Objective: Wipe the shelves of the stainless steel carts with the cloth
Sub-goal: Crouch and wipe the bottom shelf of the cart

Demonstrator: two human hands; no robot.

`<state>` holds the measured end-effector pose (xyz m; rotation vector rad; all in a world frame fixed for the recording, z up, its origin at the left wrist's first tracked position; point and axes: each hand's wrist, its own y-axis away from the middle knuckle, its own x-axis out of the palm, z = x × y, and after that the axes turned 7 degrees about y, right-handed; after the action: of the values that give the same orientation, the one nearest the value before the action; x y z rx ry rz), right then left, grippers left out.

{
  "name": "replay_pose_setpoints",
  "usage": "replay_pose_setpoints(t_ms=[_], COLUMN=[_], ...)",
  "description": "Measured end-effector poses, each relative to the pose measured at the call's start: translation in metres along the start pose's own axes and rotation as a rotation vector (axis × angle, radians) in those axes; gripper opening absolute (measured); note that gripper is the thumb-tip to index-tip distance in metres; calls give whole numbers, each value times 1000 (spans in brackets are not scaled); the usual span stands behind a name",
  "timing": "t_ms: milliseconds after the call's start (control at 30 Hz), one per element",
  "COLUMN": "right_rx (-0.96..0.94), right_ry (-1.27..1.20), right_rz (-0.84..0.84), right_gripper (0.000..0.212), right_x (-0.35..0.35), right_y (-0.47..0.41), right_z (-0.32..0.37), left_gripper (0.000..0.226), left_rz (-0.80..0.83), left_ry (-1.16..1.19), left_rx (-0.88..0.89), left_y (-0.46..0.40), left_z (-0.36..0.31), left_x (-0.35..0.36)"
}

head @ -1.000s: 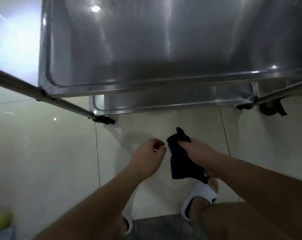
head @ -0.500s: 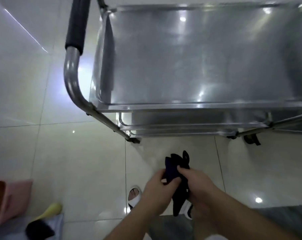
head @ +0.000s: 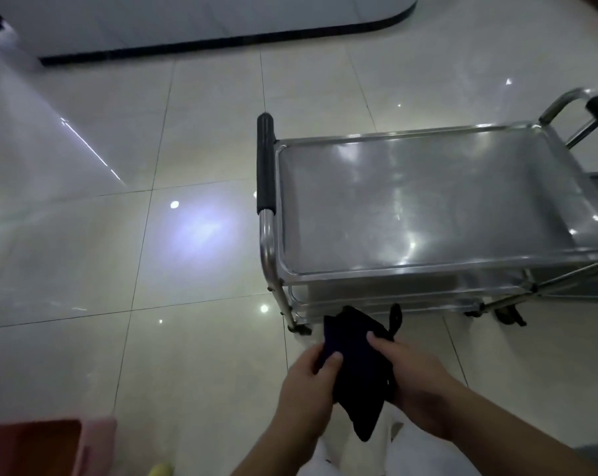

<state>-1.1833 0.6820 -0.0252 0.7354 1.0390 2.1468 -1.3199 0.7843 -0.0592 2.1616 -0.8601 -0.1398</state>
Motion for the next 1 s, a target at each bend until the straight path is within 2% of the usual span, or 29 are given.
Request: replay_pose_setpoints(t_ms=[167,267,367,500,733,867,1000], right_rx=[16,27,-34,-94,-162,-198,-219], right_ry=[-77,-92,43,299,468,537,633], right_rz=[29,61,95,124,49,-62,-183], right_gripper=[35,32,27,28,23,22,21], right_x=[-6,-8,-9,-6,9,27,46], right_y=[8,2,-9,-26,-77,-115,-148], right_z=[41,71,107,158,230,253,258], left_gripper=[26,20,24,22,20,23,29], left_rz=[-50,-58,-100,-258,-491,-504,-444], left_ry=[171,184,147,60,26,59,119], left_rx=[-57,-40,50,160,221,212,128], left_y=[5,-1,-13,-30,-61,-92,-128], left_z=[-51,-80,-108,-140,-191,-221,-242], left_x=[-2,1,6,0,-54,-91,-116])
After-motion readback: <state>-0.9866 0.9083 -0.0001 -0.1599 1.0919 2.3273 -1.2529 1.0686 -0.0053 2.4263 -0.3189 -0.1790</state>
